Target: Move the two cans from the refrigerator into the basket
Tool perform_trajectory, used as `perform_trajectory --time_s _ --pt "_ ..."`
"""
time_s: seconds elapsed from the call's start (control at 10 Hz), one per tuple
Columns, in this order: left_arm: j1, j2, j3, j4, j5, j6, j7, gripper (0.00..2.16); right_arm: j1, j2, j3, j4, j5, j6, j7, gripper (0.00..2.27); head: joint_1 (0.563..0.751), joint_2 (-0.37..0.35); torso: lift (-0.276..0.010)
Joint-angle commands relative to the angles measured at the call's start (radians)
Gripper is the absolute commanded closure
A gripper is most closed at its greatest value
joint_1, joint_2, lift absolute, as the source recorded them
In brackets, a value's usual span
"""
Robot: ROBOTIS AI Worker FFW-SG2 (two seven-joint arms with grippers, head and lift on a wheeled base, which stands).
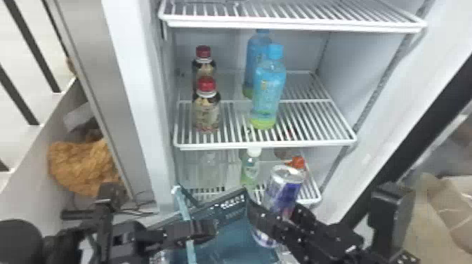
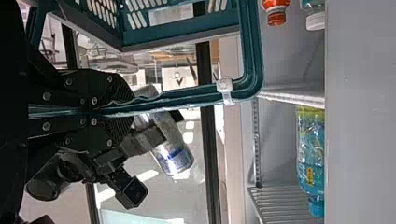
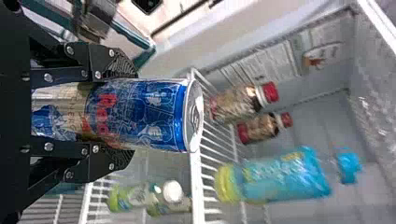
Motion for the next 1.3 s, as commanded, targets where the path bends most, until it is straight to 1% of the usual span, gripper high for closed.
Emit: perform_trajectory --time_s 0.0,0.1,0.2,0.3,0.4,0.5,0.6,0.8,0.9,1.0,1.1,1.2 --pt "-0.002 0.000 0.000 0.000 0.002 0.001 0.000 1.19 -0.034 -0.003 0.034 0.045 0.001 0.034 0.020 1.28 0.695 -0.080 -0.025" --pt "-0.002 0.000 0.002 0.000 0.002 0.000 0.000 1.19 -0.046 -0.008 0.052 0.062 0.007 0.044 0.026 1.28 0.695 -0.055 -0.025" --pt "-0.002 0.000 0.002 0.000 0.002 0.000 0.000 1.19 -0.054 -0.006 0.054 0.089 0.007 0.051 0.036 1.20 0.695 -0.037 -0.025" --pt "-0.002 0.000 0.002 0.000 0.002 0.000 0.000 1.19 -0.061 -0.006 0.052 0.108 0.009 0.064 0.048 0.84 0.695 -0.027 -0.025" --pt "-0.002 0.000 0.004 0.000 0.002 0.000 0.000 1.19 -0.064 -0.006 0.052 0.116 0.013 0.073 0.052 0.44 0.695 -0.025 -0.025" --pt "-0.002 0.000 0.004 0.000 0.002 0.000 0.000 1.19 -0.064 -0.002 0.046 0.121 0.013 0.071 0.054 0.16 0.695 -0.025 -0.025" --pt "0.000 0.000 0.004 0.000 0.002 0.000 0.000 1.19 -0.061 0.003 0.036 0.121 0.011 0.071 0.054 0.08 0.695 -0.028 -0.025" --pt "0.000 0.000 0.004 0.000 0.002 0.000 0.000 1.19 -0.037 0.017 -0.004 0.103 0.015 0.032 0.059 0.11 0.695 -0.040 -0.025" --pt "0.000 0.000 0.006 0.000 0.002 0.000 0.000 1.19 -0.002 0.023 -0.036 0.081 0.041 -0.022 0.071 0.12 0.695 -0.048 -0.025" --pt "0.002 0.000 0.012 0.000 0.002 0.000 0.000 1.19 0.042 0.029 -0.070 0.076 0.061 -0.111 0.082 0.12 0.695 -0.068 -0.025" --pt "0.005 0.000 0.018 0.000 0.002 0.000 0.000 1.19 0.096 0.037 -0.100 0.089 0.057 -0.248 0.088 0.12 0.695 -0.097 -0.025" --pt "0.007 0.000 0.022 0.000 0.002 -0.002 0.000 1.19 0.155 0.052 -0.136 0.076 0.070 -0.341 0.089 0.12 0.695 -0.129 -0.025"
